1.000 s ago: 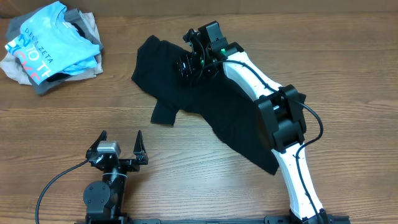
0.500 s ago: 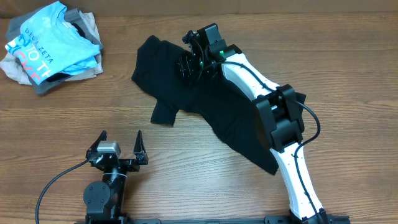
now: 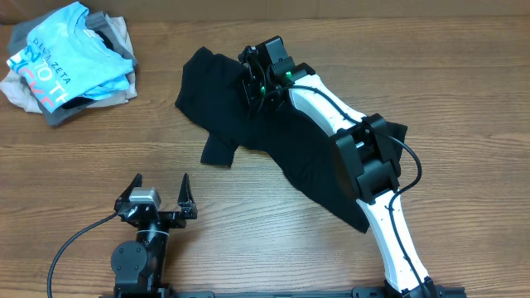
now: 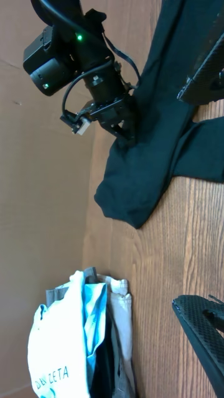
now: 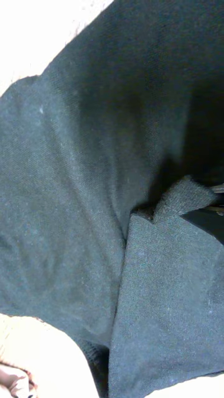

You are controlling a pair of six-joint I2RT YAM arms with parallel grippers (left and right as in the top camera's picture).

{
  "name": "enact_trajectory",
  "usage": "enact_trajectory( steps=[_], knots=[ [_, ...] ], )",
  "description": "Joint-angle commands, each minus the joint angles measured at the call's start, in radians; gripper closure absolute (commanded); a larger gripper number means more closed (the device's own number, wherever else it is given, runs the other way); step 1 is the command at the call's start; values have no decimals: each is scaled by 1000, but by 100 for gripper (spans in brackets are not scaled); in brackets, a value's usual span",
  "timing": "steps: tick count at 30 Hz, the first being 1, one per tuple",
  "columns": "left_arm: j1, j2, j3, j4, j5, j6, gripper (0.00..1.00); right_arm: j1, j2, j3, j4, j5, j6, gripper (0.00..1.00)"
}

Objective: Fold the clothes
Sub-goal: 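Lower the black T-shirt onto the table with the right gripper, then drag the shirt upward to spread it, release, and retract right gripper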

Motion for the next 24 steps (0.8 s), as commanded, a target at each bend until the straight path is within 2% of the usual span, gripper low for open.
enact_trajectory(
  steps=[1,9,19,21,22,23,24],
  knots=[
    [-5,-8,-4,-2,-3,4,0,-3,-1,35,-27,15,0,96],
    [-5,-8,-4,-1,-3,4,0,-68,-114,129,-115,205,0,96],
    [-5,-8,-4,-1,-3,4,0,-224,-142,153,-24,560,0,96],
    [-5,-8,-4,-2,-3,4,0,-261,-142,153,-3,593,-1,92],
    [-5,-8,-4,-1,-3,4,0,-277,-142,153,6,598,-1,89],
    [-5,-8,-4,-2,-3,4,0,-293,-142,153,10,598,-1,80],
    [-5,-8,-4,-2,-3,4,0,-309,-142,153,13,598,-1,79]
  ],
)
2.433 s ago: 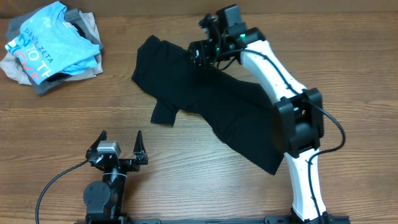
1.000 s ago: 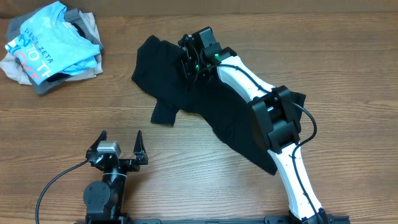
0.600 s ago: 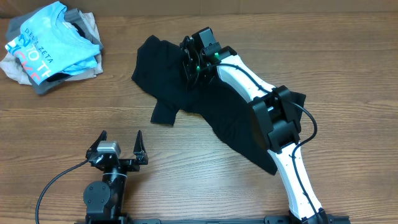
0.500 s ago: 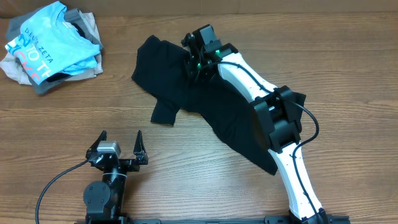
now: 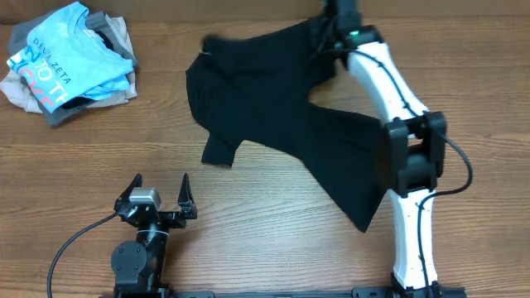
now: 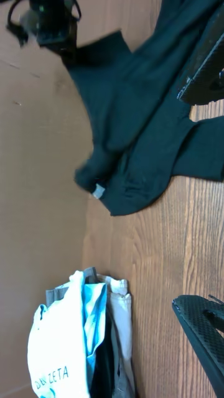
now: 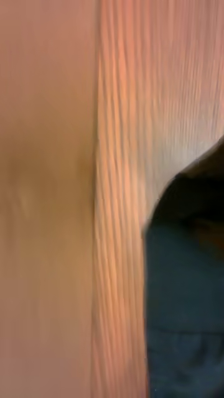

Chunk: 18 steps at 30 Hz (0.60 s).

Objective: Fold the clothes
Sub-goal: 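Drag the shirt upward to spread it, release, and retract right gripper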

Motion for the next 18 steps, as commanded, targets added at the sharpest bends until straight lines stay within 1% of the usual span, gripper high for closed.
enact_trajectory(
  steps=[1,3,5,6,7,9,10,11,12,14,16,18],
  knots=[
    [-5,-8,-4,-2,-3,4,0,-50,-39,27,10,82,0,79],
    [-5,-8,-4,-2,-3,4,0,-79,-39,34,-2,84,0,65],
    [-5,-8,-4,-2,-3,4,0,-103,-40,48,-29,93,2,57],
    [-5,-8,-4,-1,-3,4,0,-114,-40,64,-53,93,2,44],
    [-5,-8,-4,-1,-3,4,0,-123,-42,83,-84,93,10,28],
    [-5,-8,-4,-1,-3,4,0,-139,-53,134,-167,93,35,24],
    [-5,-8,-4,-2,-3,4,0,-146,-62,164,-211,93,57,19],
    [-5,-8,-4,-1,-3,4,0,-150,-71,192,-251,90,76,5],
    [-5,-8,-4,-2,-3,4,0,-154,-83,225,-301,85,94,0],
    [-5,-8,-4,-1,-3,4,0,-155,-113,287,-406,63,112,0],
    [-5,-8,-4,-2,-4,4,0,-155,-141,333,-491,-19,111,0],
    [-5,-8,-4,-2,-3,4,0,-151,-174,369,-593,-176,111,0]
  ],
)
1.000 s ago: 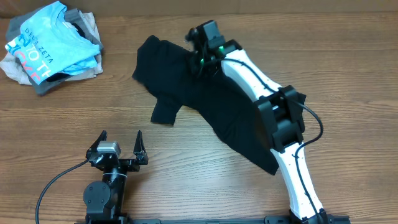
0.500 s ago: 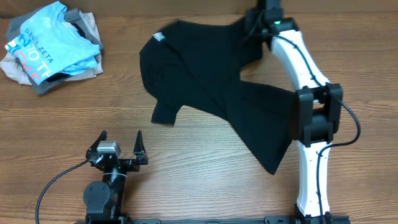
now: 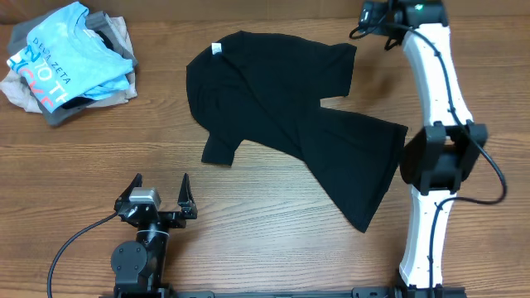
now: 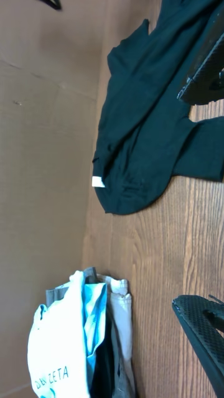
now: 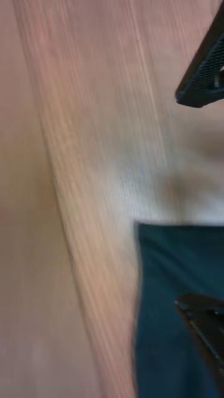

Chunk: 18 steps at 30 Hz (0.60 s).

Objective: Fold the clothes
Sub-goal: 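Drag the shirt upward to spread it, release, and retract right gripper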

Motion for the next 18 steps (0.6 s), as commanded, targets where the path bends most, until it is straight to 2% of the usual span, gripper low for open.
enact_trajectory(
  steps=[1,4,5,10,14,18],
  knots=[
    [-5,-8,-4,-1,-3,4,0,10,-136,86,-105,-246,24,0],
    [-5,-8,-4,-1,-3,4,0,12,-161,86,-224,-327,19,2],
    [-5,-8,-4,-2,-3,4,0,12,-165,86,-250,-325,38,5],
    [-5,-8,-4,-2,-11,4,0,3,-206,86,-369,-325,189,7],
    [-5,-8,-4,-2,-11,5,0,0,-285,86,-434,-309,201,11],
    [-5,-8,-4,-1,-14,4,0,2,-411,86,-529,-275,201,11]
  ],
)
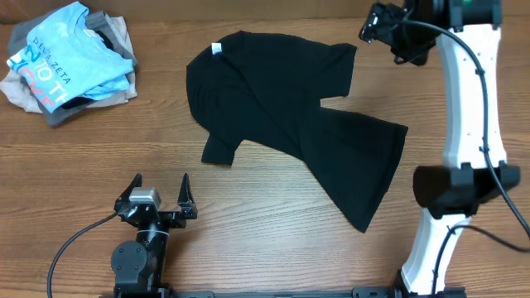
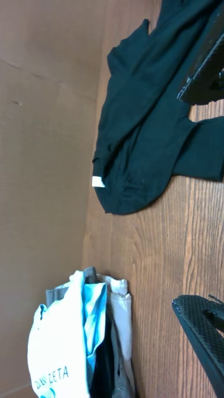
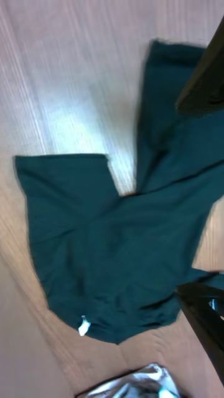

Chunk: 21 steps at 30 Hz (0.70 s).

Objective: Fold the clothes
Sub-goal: 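Drag the shirt upward to spread it, release, and retract right gripper, then reach the left gripper to the shirt's upper-left collar corner and grasp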

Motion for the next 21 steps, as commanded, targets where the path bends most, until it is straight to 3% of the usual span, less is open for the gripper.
enact_trajectory(
  steps=[1,7,12,17,21],
  knots=[
    [-5,-8,-4,2,-6,-6,0,-5,-203,13,-51,32,24,11],
    [-6,-8,-3,48,117,-128,0,-5,-394,-7,-101,77,16,7],
    [-6,-6,68,96,234,-137,0,-5,-508,-24,-102,77,16,5],
    [-6,122,320,-5,235,-65,0,-5,-611,-89,-102,73,17,2],
    [-6,420,649,-233,281,27,0,-5,-670,-176,-102,73,17,0]
  ],
)
